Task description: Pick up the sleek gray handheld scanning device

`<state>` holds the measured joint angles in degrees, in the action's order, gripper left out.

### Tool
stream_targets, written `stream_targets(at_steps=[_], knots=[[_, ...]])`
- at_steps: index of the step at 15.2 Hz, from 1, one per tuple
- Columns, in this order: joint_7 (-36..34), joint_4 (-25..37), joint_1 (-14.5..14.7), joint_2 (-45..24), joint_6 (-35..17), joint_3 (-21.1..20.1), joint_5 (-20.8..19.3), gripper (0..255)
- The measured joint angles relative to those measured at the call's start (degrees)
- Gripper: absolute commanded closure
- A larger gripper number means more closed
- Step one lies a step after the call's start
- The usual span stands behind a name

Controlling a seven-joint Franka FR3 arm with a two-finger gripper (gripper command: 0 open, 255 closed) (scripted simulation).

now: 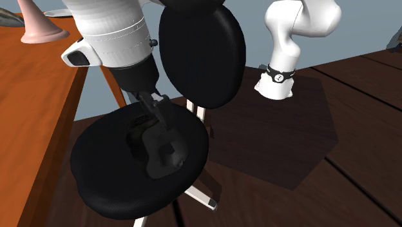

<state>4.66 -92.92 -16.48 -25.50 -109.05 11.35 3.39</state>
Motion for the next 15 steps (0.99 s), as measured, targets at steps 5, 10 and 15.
stream_targets(at_steps=[5,10,15], knots=[[0.04,-0.53,-0.02,-0.4,-1.06,-0.04,0.11,255],[0.03,-0.63,-0.01,-0.33,-1.12,-0.05,0.11,255],[0.06,0.43,-0.06,-0.17,0.32,0.01,0.02,255]])
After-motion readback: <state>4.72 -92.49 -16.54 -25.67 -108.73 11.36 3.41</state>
